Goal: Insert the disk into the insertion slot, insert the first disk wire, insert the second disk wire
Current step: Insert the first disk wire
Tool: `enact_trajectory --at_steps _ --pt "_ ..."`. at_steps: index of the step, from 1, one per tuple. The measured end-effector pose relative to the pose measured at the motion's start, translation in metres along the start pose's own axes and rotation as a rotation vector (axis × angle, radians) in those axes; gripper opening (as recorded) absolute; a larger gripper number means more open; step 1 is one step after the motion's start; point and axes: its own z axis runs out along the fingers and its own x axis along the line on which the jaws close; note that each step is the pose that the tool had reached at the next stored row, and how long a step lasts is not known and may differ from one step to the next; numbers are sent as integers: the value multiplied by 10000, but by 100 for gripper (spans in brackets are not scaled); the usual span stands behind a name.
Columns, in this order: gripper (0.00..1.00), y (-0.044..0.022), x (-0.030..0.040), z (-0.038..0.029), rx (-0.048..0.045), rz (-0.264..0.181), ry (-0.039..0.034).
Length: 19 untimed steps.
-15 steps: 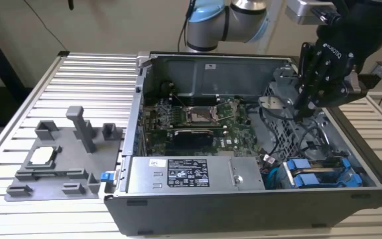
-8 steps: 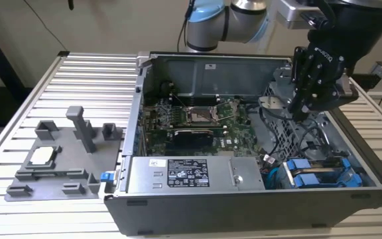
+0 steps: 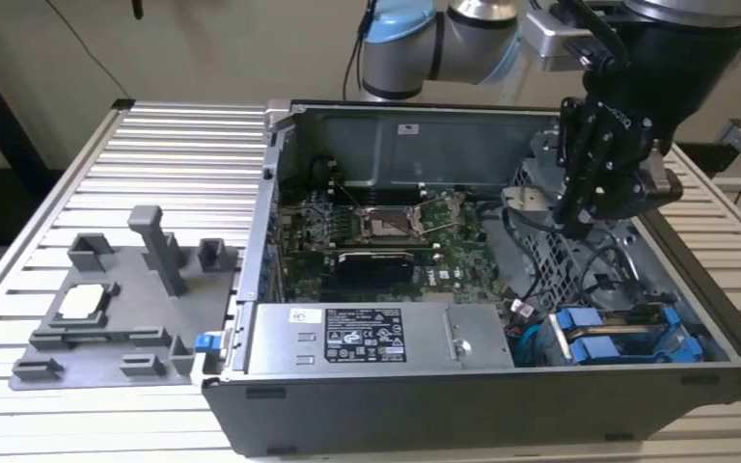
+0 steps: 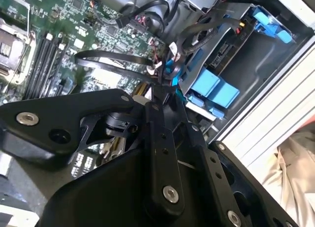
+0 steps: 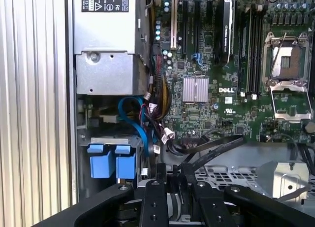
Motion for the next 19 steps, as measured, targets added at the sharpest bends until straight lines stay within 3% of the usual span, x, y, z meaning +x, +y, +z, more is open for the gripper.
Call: enact_trajectory --at_steps 9,16,19 --pt "27 52 -1 4 54 -530 229" --pt "16 70 -2 3 288 -669 246" --pt "16 70 -2 4 318 -698 245"
